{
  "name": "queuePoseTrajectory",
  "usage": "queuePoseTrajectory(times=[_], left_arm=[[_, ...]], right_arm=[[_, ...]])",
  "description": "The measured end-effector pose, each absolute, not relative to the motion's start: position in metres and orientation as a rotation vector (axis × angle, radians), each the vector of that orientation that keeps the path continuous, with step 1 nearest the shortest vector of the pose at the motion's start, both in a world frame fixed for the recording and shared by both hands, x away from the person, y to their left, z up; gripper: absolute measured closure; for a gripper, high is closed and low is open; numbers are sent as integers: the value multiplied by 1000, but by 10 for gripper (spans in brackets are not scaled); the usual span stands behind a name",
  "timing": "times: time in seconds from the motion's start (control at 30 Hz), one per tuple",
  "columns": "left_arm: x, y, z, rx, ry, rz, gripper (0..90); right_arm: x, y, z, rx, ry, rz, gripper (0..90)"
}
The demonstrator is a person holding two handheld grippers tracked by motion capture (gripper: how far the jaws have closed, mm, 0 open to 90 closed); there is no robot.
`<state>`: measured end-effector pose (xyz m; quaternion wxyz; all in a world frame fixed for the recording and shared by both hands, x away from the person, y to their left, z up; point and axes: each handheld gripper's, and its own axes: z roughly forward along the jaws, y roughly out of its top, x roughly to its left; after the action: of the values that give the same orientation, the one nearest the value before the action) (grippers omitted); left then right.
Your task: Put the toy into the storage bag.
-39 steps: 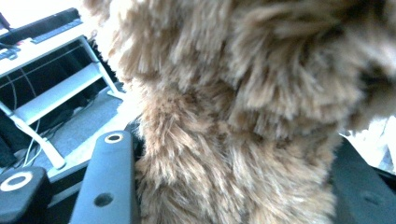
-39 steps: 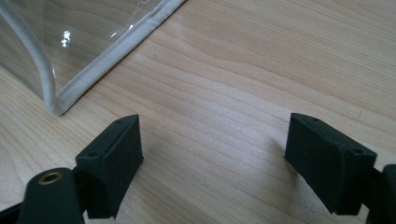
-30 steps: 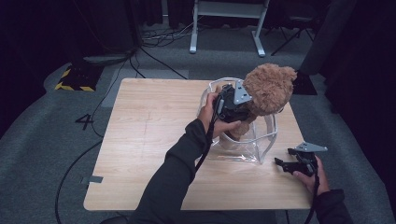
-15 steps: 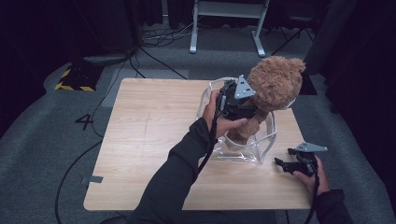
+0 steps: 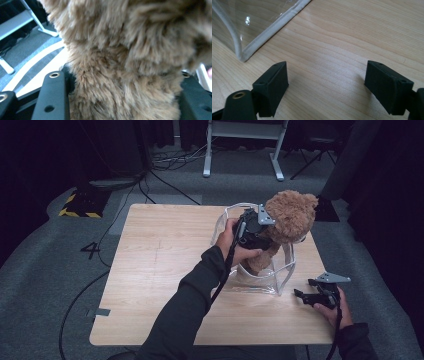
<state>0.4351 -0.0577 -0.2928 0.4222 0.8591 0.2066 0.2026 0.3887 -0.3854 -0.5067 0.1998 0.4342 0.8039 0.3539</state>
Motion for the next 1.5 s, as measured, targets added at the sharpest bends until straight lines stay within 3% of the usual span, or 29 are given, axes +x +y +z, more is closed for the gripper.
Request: queuePoseTrajectory(times=[0.8,1.5], left_arm=[[444,-40,-310,2357,519,477,404],[449,-40,-330,2428,583,461,268]], right_arm=[[389,-385,-507,1217,2248,990,188],[389,-385,-507,1215,2247,989,188]])
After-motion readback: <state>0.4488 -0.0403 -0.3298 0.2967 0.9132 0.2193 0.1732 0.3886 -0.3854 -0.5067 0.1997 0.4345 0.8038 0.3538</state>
